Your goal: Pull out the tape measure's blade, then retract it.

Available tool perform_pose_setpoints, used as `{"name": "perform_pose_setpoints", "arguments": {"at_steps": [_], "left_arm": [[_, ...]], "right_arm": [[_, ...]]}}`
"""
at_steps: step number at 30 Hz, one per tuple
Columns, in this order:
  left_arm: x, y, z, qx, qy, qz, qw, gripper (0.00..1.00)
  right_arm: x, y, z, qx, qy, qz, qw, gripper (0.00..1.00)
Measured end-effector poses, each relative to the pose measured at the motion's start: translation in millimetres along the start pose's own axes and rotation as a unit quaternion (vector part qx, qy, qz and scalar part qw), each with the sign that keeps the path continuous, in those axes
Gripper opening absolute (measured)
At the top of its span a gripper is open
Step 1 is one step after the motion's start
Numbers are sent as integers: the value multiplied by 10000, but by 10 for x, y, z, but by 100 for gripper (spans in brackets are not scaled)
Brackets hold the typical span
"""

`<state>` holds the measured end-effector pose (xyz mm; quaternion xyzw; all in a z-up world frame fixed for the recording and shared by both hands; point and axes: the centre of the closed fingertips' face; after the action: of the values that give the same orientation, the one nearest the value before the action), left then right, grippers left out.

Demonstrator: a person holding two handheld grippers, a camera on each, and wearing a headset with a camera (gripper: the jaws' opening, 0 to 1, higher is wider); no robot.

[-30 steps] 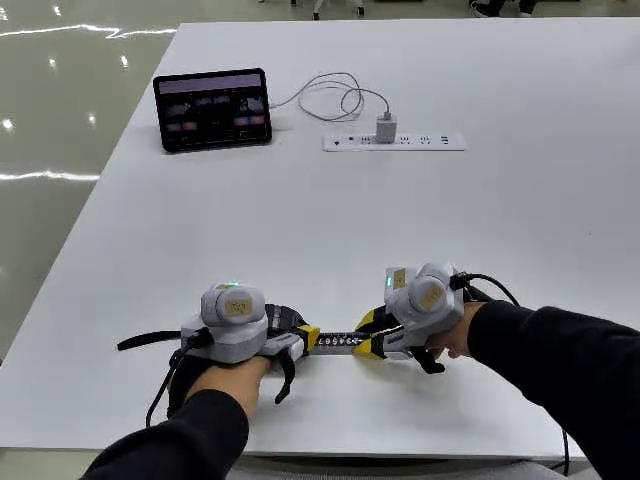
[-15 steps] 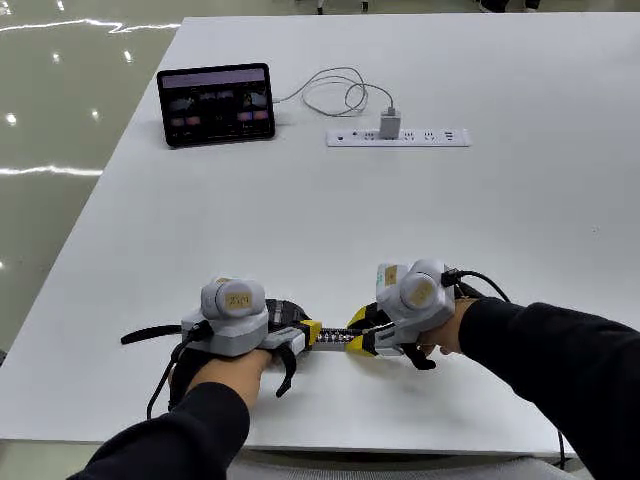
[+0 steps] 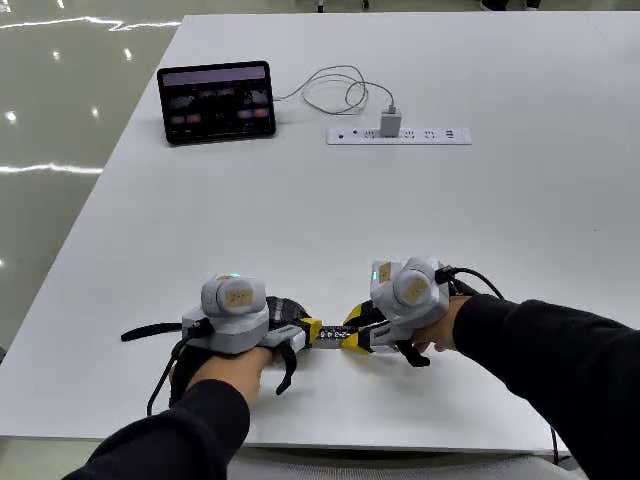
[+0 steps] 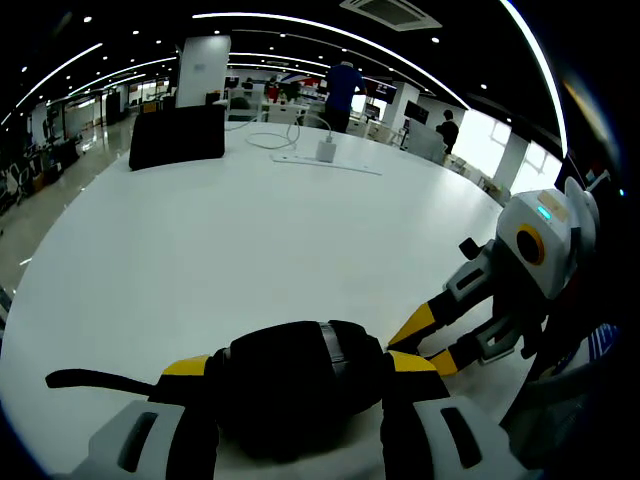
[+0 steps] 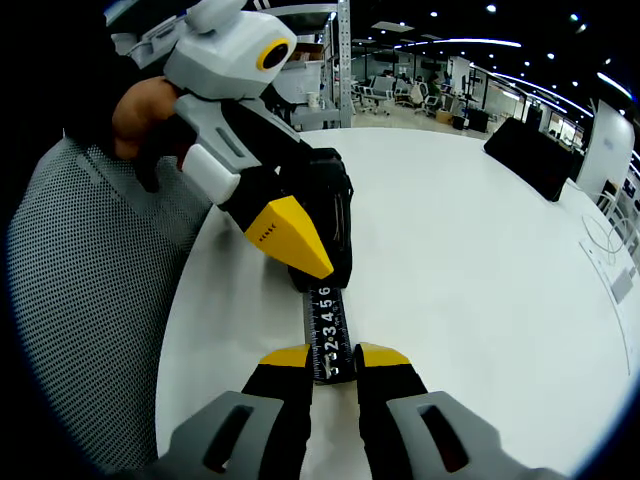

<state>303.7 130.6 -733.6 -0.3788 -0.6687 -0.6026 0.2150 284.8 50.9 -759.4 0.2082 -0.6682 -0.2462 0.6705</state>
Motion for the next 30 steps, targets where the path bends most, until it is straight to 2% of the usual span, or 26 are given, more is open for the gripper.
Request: {"name": "perform_pose_setpoints", "arguments": {"at_steps": [19,30], "left_arm": [[1,1,6,2,-2,0,10000,62],[5,1,4,12,-11,-7,10000,62]], "right_arm": [[-55,90,19,25,17,7,10000,12],[-58,79,24,-4,-2,1,10000,13]]}}
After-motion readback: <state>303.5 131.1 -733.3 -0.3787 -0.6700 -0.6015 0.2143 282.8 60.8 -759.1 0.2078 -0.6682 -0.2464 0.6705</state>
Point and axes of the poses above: the centre of the closed fingertips' face, and the gripper's own axes: x roughly backward along the fingers, z roughly to its left, y roughly out of its top, and after that the axes turned 6 degrees about z, right-handed
